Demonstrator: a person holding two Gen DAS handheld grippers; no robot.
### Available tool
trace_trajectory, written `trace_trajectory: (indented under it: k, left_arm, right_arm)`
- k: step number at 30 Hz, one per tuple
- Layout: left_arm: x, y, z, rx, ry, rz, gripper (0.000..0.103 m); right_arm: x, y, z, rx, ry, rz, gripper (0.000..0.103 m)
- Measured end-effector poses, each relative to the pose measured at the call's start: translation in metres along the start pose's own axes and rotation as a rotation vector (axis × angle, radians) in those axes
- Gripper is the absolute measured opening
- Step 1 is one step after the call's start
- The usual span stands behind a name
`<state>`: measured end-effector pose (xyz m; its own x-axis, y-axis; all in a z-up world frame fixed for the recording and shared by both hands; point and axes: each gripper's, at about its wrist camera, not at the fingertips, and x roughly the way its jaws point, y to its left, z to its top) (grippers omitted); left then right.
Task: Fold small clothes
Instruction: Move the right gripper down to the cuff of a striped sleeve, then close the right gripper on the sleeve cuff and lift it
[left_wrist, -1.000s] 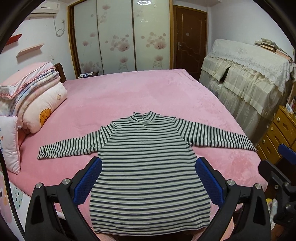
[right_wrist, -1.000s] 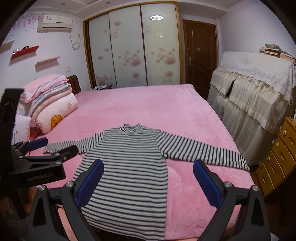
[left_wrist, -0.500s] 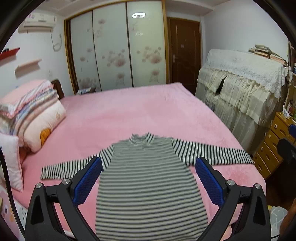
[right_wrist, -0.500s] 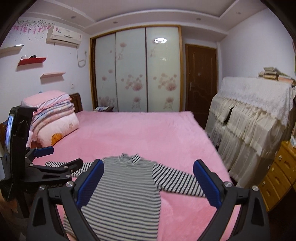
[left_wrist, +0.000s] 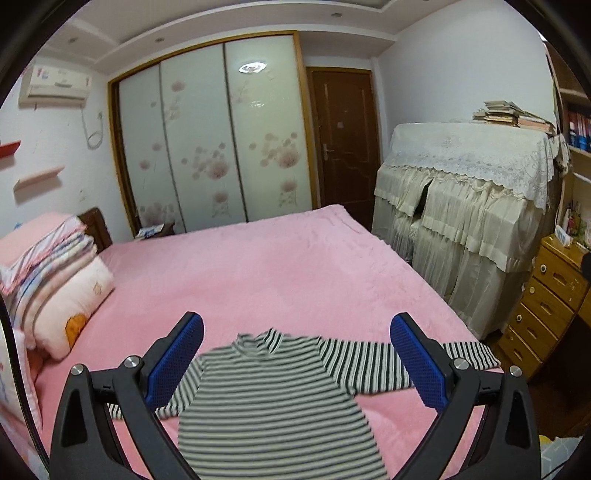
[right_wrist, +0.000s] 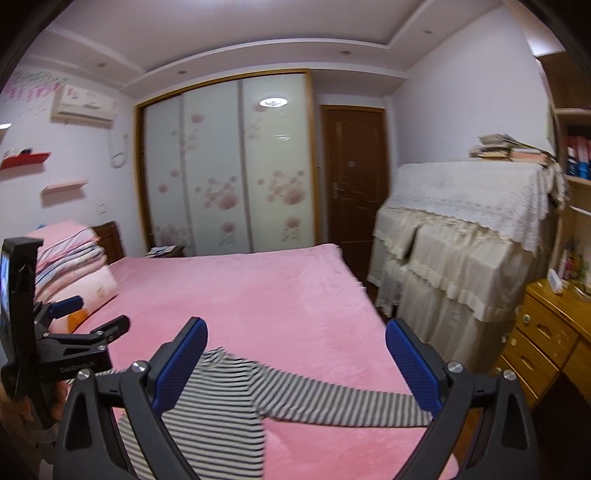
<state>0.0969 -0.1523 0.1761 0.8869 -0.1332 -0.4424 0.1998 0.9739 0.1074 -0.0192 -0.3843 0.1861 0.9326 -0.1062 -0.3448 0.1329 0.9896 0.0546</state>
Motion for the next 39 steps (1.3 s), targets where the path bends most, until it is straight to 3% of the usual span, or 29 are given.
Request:
trace_trajectory:
  k: [4, 8, 13, 18, 24, 28, 33, 36, 39]
  left_arm:
    - [0.047, -0.046, 0.005, 0.046, 0.012, -0.022, 0.101]
    - [0.107, -0.088, -0.013, 0.053, 0.056, -0.054, 0.101]
    - [0.193, -0.153, -0.061, 0.074, 0.069, -0.089, 0.101]
    - [0.257, -0.217, -0.108, 0.111, 0.12, -0.136, 0.093]
    - [0.307, -0.267, -0.152, 0.13, 0.212, -0.155, 0.093]
    - [0.334, -0.294, -0.176, 0.124, 0.294, -0.185, 0.093]
    - [0.35, -0.317, -0.19, 0.157, 0.337, -0.19, 0.093]
    - [0.354, -0.325, -0.195, 0.153, 0.368, -0.201, 0.092]
    - [0.351, -0.318, -0.194, 0.137, 0.384, -0.21, 0.091]
  right_arm:
    - [0.031, -0.056, -0.011, 0.076, 0.03, -0.064, 0.098]
    - [0.071, -0.108, -0.035, 0.158, 0.103, -0.119, 0.098]
    - [0.137, -0.184, -0.101, 0.271, 0.241, -0.211, 0.098]
    - [0.196, -0.243, -0.177, 0.396, 0.393, -0.268, 0.093]
    - [0.242, -0.294, -0.262, 0.632, 0.543, -0.247, 0.081]
    - [0.258, -0.309, -0.294, 0.752, 0.575, -0.213, 0.078]
    - [0.278, -0.319, -0.316, 0.857, 0.597, -0.184, 0.071]
    - [0.292, -0.328, -0.323, 0.889, 0.595, -0.197, 0.061]
    - [0.302, -0.329, -0.324, 0.875, 0.606, -0.224, 0.033]
